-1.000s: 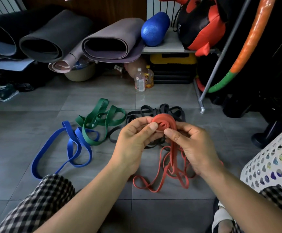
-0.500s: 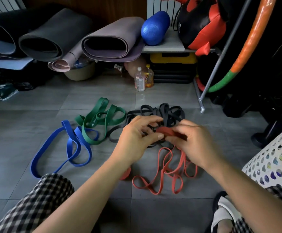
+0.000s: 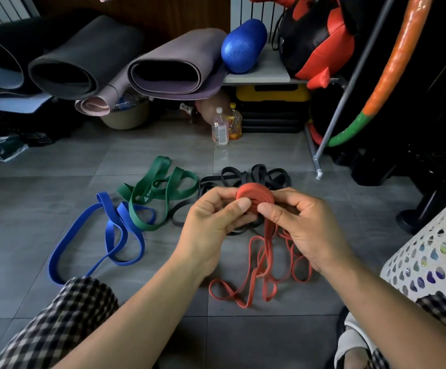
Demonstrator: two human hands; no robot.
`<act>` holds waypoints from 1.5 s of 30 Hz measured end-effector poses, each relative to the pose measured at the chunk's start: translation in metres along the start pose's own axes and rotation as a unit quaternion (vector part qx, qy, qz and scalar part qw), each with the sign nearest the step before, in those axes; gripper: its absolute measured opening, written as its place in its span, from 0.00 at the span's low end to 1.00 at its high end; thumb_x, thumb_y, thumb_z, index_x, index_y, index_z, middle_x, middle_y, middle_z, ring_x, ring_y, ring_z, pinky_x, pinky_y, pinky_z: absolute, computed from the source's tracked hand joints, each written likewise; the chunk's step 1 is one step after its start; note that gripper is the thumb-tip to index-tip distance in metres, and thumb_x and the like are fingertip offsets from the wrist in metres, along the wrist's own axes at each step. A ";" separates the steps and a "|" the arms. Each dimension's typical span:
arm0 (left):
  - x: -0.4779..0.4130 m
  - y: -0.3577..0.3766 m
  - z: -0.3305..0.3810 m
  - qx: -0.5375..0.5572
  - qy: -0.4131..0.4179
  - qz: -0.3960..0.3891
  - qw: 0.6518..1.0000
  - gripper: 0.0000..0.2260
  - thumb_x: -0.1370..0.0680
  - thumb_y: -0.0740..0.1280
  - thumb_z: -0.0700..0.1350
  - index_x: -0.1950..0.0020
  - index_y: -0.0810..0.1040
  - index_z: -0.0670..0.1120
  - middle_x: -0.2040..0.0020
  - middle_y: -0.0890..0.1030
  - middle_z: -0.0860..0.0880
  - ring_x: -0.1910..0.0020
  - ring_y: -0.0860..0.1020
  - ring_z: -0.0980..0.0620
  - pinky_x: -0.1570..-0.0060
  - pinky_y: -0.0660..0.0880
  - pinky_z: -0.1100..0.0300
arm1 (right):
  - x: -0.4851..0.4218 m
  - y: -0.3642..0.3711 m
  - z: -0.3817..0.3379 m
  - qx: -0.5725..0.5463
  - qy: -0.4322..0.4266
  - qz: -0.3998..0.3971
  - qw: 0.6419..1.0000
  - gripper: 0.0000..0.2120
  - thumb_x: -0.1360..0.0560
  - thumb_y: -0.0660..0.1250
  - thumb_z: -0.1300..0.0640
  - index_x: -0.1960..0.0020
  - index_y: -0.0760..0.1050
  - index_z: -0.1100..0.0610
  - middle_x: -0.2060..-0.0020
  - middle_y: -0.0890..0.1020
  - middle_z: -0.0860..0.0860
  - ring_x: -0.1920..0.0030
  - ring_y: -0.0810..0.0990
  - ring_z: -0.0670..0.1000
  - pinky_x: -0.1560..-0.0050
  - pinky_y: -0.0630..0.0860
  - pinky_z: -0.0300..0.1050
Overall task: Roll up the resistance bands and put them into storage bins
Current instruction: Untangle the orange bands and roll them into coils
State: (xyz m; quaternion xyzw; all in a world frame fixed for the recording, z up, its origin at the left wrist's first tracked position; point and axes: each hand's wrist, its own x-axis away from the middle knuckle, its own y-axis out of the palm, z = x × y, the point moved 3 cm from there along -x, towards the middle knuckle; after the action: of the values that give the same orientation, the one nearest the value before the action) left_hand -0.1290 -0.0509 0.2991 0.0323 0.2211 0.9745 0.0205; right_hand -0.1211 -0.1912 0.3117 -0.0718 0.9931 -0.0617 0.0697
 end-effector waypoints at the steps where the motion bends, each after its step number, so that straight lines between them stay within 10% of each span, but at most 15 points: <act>1: 0.001 0.000 -0.003 0.026 -0.014 -0.003 1.000 0.07 0.34 0.67 0.39 0.57 0.76 0.40 0.63 0.83 0.49 0.62 0.82 0.54 0.60 0.79 0.64 | -0.001 0.000 0.001 -0.001 0.004 0.000 1.000 0.05 0.34 0.70 0.53 0.58 0.80 0.48 0.60 0.83 0.45 0.57 0.81 0.42 0.55 0.74 0.30; 5: -0.002 -0.002 -0.003 -0.080 -0.040 -0.021 0.996 0.07 0.30 0.68 0.34 0.54 0.77 0.42 0.59 0.83 0.47 0.62 0.82 0.53 0.59 0.79 0.64 | -0.004 -0.008 0.002 0.192 -0.055 -0.005 0.980 0.06 0.31 0.71 0.58 0.54 0.81 0.56 0.60 0.80 0.47 0.59 0.79 0.44 0.57 0.73 0.32; 9: -0.003 -0.004 0.006 -0.448 0.117 -0.040 0.886 0.10 0.28 0.70 0.34 0.51 0.80 0.46 0.56 0.80 0.49 0.61 0.82 0.50 0.57 0.79 0.59 | -0.002 -0.005 0.002 0.350 -0.114 -0.048 0.929 0.09 0.30 0.71 0.58 0.51 0.81 0.60 0.60 0.76 0.45 0.60 0.77 0.46 0.58 0.74 0.40; 14: 0.000 0.000 0.011 -0.206 0.022 -0.022 0.978 0.09 0.28 0.67 0.29 0.57 0.77 0.43 0.64 0.81 0.47 0.69 0.81 0.56 0.63 0.78 0.66 | -0.005 -0.008 -0.004 0.157 -0.049 -0.044 0.985 0.10 0.32 0.70 0.55 0.51 0.80 0.54 0.58 0.77 0.45 0.56 0.77 0.40 0.54 0.71 0.29; 25: 0.004 0.006 0.004 0.056 -0.035 -0.015 0.998 0.06 0.32 0.66 0.37 0.57 0.74 0.40 0.63 0.83 0.48 0.63 0.82 0.53 0.62 0.80 0.63 | 0.000 0.009 0.006 -0.135 0.054 0.004 0.989 0.10 0.36 0.69 0.51 0.56 0.82 0.53 0.59 0.85 0.50 0.55 0.82 0.46 0.52 0.76 0.35; 28: -0.001 -0.001 0.008 -0.187 -0.023 -0.020 0.982 0.08 0.28 0.68 0.33 0.54 0.76 0.44 0.55 0.81 0.44 0.65 0.82 0.52 0.65 0.78 0.66 | -0.006 0.000 0.008 0.068 0.013 -0.016 0.997 0.08 0.31 0.70 0.56 0.54 0.81 0.59 0.61 0.82 0.47 0.59 0.80 0.45 0.56 0.73 0.35; 32: -0.003 -0.004 0.014 -0.487 0.099 -0.069 0.865 0.14 0.29 0.71 0.34 0.47 0.79 0.47 0.53 0.78 0.51 0.63 0.79 0.53 0.61 0.76 0.65 | -0.006 0.002 0.007 0.260 -0.056 -0.072 0.961 0.06 0.30 0.71 0.58 0.55 0.81 0.60 0.63 0.75 0.45 0.62 0.76 0.45 0.59 0.71 0.38; 38: -0.001 -0.003 0.020 -0.221 0.037 -0.019 0.974 0.10 0.30 0.68 0.29 0.58 0.76 0.44 0.66 0.81 0.51 0.67 0.81 0.52 0.61 0.80 0.61 | -0.010 0.001 -0.003 0.076 -0.013 -0.049 0.996 0.05 0.31 0.70 0.59 0.54 0.80 0.54 0.60 0.77 0.47 0.58 0.76 0.39 0.55 0.70 0.28; 45: 0.001 0.001 0.016 -0.001 0.001 0.006 1.000 0.08 0.36 0.68 0.38 0.59 0.72 0.41 0.64 0.82 0.47 0.66 0.82 0.51 0.63 0.80 0.62 | 0.000 0.010 0.006 -0.093 0.025 -0.014 0.995 0.07 0.36 0.69 0.52 0.59 0.82 0.51 0.60 0.83 0.49 0.57 0.80 0.42 0.54 0.73 0.32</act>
State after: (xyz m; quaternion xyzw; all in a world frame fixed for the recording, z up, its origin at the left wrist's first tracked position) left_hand -0.1293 -0.0445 0.3137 0.0320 0.2199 0.9749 0.0147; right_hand -0.1212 -0.1815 0.3047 -0.0903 0.9948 0.0281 0.0366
